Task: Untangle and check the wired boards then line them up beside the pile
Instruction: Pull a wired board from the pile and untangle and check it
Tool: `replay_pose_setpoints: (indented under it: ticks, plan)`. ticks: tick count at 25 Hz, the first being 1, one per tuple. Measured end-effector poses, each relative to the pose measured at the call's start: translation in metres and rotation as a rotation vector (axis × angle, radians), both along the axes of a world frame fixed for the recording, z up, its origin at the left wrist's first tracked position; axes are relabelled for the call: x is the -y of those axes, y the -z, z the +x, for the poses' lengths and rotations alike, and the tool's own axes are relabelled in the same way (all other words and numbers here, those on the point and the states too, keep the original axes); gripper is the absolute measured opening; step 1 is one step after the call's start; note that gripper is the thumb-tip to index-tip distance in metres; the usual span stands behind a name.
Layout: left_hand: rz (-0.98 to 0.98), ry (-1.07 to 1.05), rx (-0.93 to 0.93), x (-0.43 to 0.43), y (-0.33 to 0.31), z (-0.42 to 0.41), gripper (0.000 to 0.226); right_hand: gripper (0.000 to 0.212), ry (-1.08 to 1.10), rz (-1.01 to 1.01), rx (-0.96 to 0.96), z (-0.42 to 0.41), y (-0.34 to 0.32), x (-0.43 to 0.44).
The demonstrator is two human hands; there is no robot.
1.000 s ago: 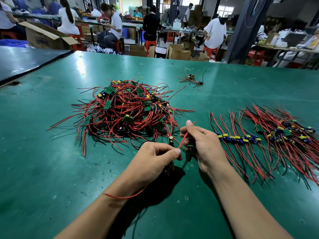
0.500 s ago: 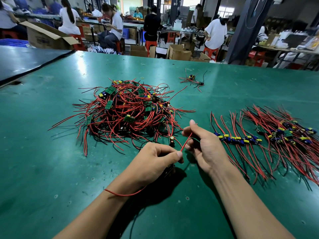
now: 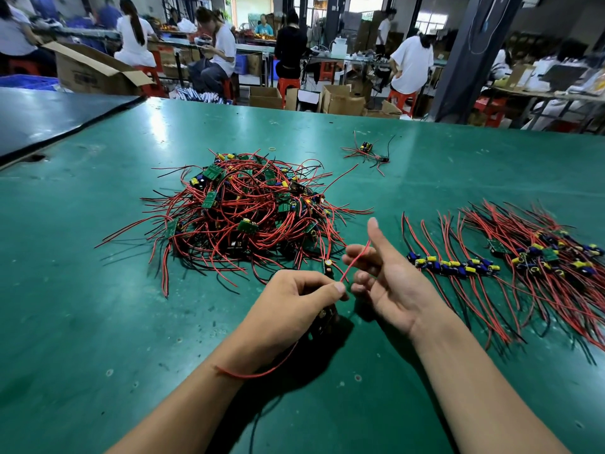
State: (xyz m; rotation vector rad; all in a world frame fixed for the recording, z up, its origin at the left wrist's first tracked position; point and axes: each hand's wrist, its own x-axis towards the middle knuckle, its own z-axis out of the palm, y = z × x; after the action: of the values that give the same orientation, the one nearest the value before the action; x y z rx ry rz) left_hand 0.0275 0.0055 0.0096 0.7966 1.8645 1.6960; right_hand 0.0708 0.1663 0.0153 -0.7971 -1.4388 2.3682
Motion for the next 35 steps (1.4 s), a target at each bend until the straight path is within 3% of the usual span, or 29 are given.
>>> replay_pose_setpoints:
  ticks: [3,6,8,10,13,18,22,27,29,32,35]
  plan:
    - [0.066,-0.114,0.163,-0.001,-0.003,-0.001,0.020,0.068,-0.037,0.124,0.002,0.000,0.000,-0.001]
    - [0.196,-0.202,0.351,0.000,-0.011,-0.007,0.018,0.041,-0.062,0.339,-0.018,0.003,0.005,0.003]
    - [0.297,-0.240,0.426,0.001,-0.014,-0.012,0.018,0.018,-0.175,0.590,-0.003,0.006,0.009,0.006]
    - [0.368,-0.272,0.458,0.002,-0.018,-0.014,0.019,0.010,-0.332,0.751,-0.015,0.009,0.011,0.010]
    - [0.448,-0.330,0.537,0.001,-0.021,-0.016,0.015,0.026,-0.436,0.731,-0.062,0.009,0.010,0.024]
    - [0.459,-0.352,0.513,0.004,-0.018,-0.020,0.024,0.041,-0.274,0.848,-0.214,0.004,0.011,0.038]
    - [0.502,-0.246,0.516,0.003,-0.017,-0.017,0.017,0.031,-0.200,0.462,-0.323,0.003,0.000,0.033]
    - [0.458,-0.096,0.564,0.002,-0.016,-0.016,0.023,0.032,-0.351,-0.005,-0.275,0.008,-0.011,0.021]
    - [0.376,-0.059,0.629,0.002,-0.018,-0.014,0.010,0.029,-0.462,-0.018,-0.222,0.014,-0.013,0.018]
    - [0.249,0.042,0.636,0.003,-0.021,-0.013,0.029,0.026,-0.520,0.032,-0.100,0.019,-0.013,0.016]
    - [0.261,0.097,0.592,0.004,-0.017,-0.009,0.028,0.021,-0.501,0.056,-0.077,0.019,-0.010,0.014]
